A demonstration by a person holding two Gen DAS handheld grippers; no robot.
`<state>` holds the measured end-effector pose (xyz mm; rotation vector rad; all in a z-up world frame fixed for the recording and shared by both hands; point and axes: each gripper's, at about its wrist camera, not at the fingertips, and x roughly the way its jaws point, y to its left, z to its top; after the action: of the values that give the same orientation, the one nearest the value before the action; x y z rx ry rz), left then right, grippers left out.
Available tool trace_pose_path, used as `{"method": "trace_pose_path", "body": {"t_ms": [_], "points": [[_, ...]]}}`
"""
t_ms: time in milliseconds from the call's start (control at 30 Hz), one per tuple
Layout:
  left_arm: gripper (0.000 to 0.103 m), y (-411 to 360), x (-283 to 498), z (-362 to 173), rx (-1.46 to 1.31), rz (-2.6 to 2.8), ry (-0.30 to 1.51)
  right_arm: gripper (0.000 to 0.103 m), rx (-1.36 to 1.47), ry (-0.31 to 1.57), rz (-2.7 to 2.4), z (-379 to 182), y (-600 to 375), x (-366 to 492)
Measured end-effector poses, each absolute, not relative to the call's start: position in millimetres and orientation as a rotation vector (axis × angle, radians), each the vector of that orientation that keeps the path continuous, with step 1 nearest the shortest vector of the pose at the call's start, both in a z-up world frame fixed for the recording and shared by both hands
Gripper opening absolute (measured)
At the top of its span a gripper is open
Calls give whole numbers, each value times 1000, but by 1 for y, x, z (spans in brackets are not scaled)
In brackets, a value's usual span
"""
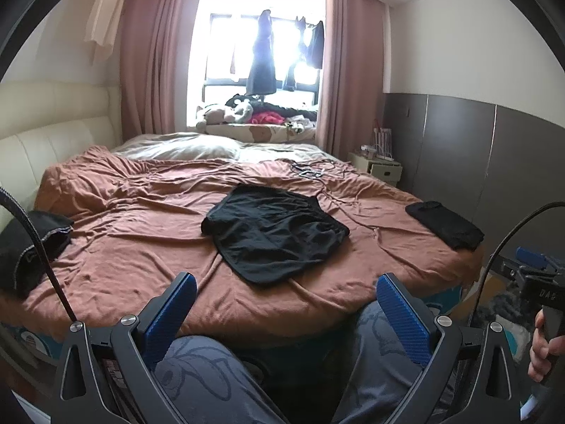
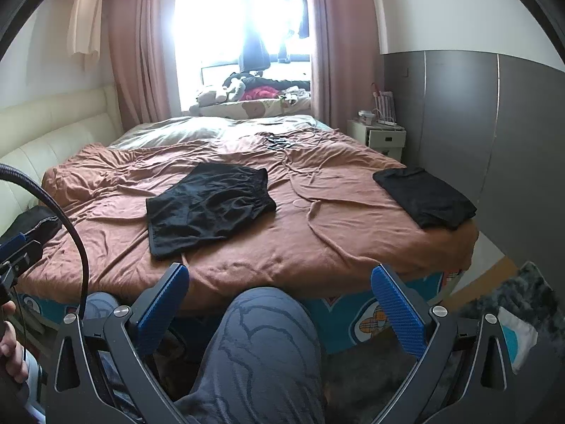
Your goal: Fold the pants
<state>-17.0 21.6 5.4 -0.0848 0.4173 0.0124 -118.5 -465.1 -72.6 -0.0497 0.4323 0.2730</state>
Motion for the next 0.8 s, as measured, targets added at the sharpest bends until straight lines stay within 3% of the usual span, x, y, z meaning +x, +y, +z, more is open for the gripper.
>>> {"method": "trace_pose_path", "body": {"t_ms": [800], "points": [[103, 22, -37, 14, -87, 5, 391, 103, -37, 409, 283, -68, -469, -132]]}}
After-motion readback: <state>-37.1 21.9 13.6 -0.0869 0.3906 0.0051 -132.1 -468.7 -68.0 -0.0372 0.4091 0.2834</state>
